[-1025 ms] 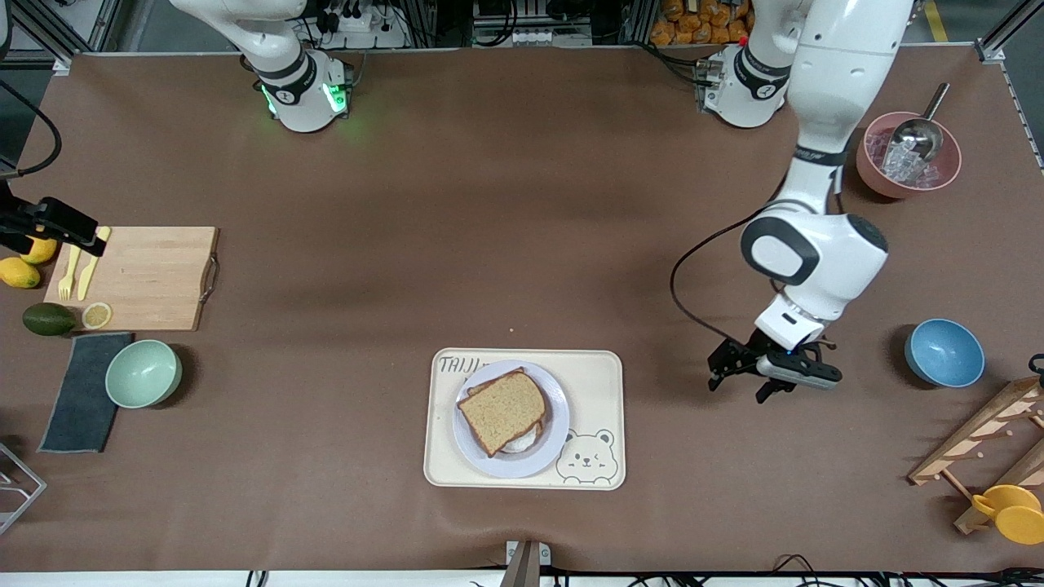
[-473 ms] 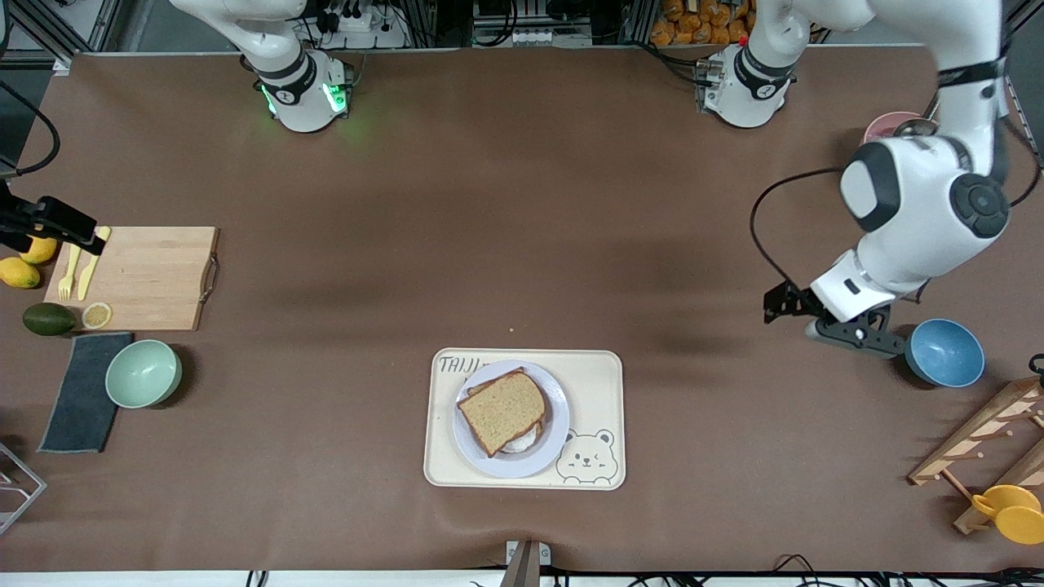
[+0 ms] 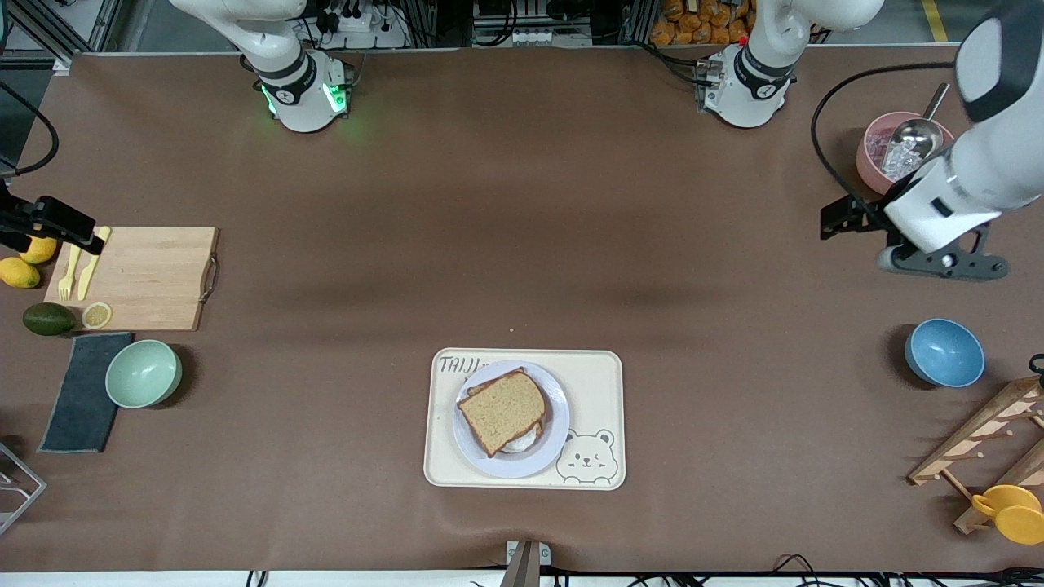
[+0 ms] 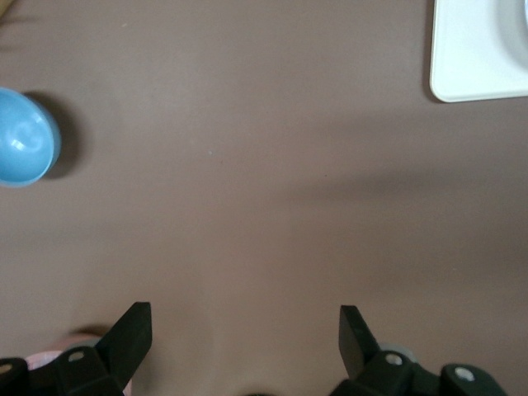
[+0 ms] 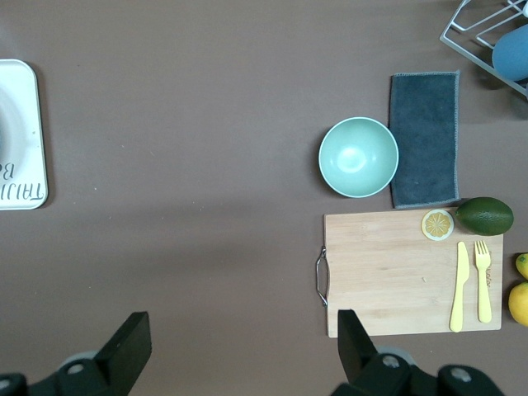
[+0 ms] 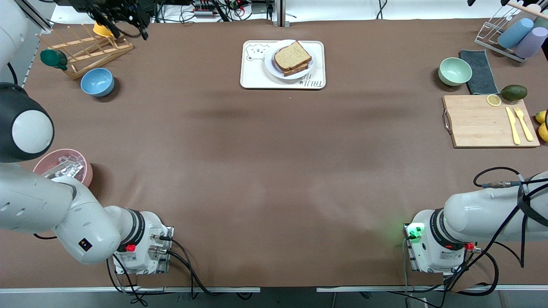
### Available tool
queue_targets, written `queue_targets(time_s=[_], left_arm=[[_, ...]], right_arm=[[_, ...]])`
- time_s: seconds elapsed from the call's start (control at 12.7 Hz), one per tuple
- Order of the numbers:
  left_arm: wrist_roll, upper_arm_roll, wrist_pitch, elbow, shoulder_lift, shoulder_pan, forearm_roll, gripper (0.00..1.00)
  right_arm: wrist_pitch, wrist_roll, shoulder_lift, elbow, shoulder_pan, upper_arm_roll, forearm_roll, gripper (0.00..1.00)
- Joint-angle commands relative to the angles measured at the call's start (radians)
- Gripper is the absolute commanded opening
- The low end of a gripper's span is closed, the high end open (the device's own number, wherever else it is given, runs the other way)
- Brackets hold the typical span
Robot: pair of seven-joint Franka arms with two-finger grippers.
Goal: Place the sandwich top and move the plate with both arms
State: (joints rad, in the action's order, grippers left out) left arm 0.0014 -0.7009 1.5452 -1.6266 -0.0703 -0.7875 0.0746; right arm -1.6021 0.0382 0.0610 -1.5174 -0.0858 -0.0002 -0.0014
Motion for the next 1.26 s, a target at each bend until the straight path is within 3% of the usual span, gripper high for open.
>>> queue_targets(time_s=[0.0,0.24,0.55,0.79,0.87,1.18], left_arm=[[-0.133,0.010,-0.092,0.082,-0.022,-0.010,-0.022,1.00],[-0.192,0.064,-0.097,0.093,0.007,0.028,-0.062,1.00],[0.011,0.447,-0.096,0.128,0.017,0.415,-0.056,1.00],[0.008,0.804,-0.094,0.139,0.017,0.733,-0.061,1.00],[0.003,0.840,-0.096,0.139,0.018,0.763,-0.064,1.00],[-0.041,0.847,-0.096,0.126,0.061,0.761,-0.064,1.00]], right_arm=[[0.021,-0.014,0.008,0.020,-0.018,0.014,-0.003,1.00],[0.027,-0.014,0.008,0.020,-0.020,0.014,-0.003,1.00],[0.027,-0.014,0.008,0.020,-0.020,0.009,-0.003,1.00],[0.027,-0.014,0.008,0.020,-0.020,0.009,-0.003,1.00],[0.027,-0.014,0.008,0.020,-0.020,0.009,-0.003,1.00],[0.027,-0.014,0.008,0.020,-0.020,0.009,-0.003,1.00]])
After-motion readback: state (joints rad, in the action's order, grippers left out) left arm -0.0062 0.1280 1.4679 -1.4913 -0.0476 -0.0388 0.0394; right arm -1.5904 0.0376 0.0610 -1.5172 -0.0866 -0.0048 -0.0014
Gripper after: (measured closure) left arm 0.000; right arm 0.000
